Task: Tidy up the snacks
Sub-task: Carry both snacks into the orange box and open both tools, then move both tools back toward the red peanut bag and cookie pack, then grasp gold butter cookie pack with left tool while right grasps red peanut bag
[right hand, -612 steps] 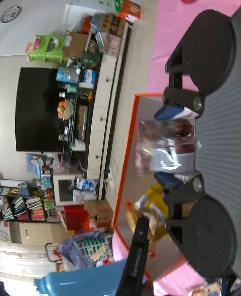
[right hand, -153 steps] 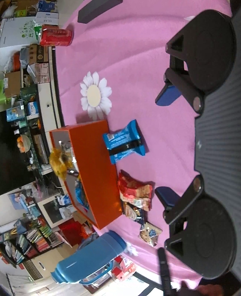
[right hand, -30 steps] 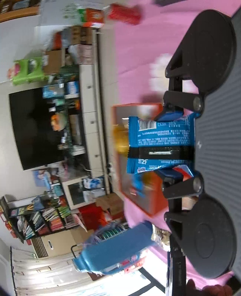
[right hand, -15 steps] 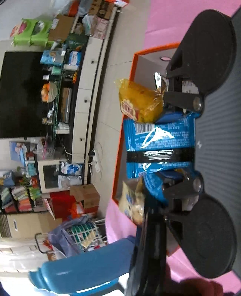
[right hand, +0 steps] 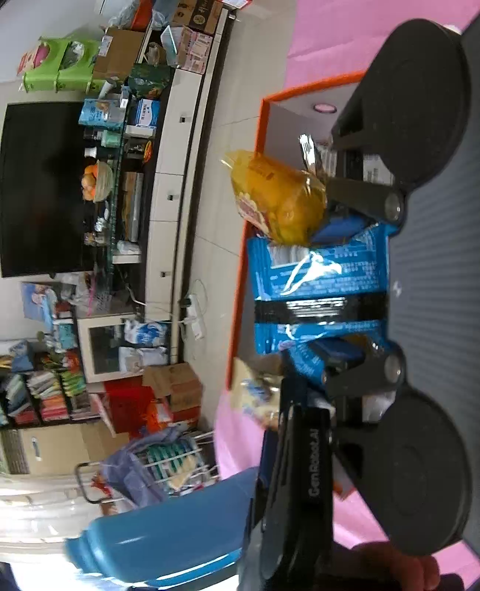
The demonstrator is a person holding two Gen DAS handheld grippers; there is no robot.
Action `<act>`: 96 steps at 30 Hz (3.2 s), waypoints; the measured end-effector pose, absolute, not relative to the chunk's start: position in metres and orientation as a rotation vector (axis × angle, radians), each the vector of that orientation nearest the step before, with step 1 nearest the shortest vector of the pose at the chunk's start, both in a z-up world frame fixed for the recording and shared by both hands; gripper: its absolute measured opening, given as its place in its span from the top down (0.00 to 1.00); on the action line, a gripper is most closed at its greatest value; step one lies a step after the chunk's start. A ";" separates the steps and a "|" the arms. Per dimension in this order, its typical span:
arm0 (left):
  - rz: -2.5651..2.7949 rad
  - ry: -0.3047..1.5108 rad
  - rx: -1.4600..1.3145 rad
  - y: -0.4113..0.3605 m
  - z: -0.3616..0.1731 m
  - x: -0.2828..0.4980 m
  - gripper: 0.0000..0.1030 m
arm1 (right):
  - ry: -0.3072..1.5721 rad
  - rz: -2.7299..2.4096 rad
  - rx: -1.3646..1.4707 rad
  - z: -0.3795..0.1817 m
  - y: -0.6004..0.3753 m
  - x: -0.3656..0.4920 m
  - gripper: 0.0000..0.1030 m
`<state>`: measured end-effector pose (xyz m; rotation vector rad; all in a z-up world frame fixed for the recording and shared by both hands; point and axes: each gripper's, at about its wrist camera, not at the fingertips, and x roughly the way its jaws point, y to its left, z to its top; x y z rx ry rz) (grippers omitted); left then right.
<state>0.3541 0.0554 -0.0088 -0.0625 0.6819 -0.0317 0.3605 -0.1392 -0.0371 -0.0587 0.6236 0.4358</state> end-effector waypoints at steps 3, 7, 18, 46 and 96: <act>-0.035 0.606 -0.068 0.057 0.014 0.323 0.31 | 0.570 0.407 -0.017 -0.015 -0.152 0.336 0.24; -0.064 0.583 -0.063 0.055 0.026 0.266 0.31 | 0.527 0.368 0.044 0.008 -0.175 0.285 0.08; -0.084 0.890 -0.101 0.042 -0.066 0.122 0.35 | 0.757 0.324 0.147 -0.053 -0.213 0.127 0.02; -0.295 1.002 -0.057 -0.107 -0.094 0.203 0.73 | 0.731 0.133 0.373 -0.064 -0.319 0.110 0.02; -0.038 0.963 0.003 0.050 -0.110 0.149 0.66 | 0.884 0.150 -0.015 -0.121 -0.215 0.167 0.14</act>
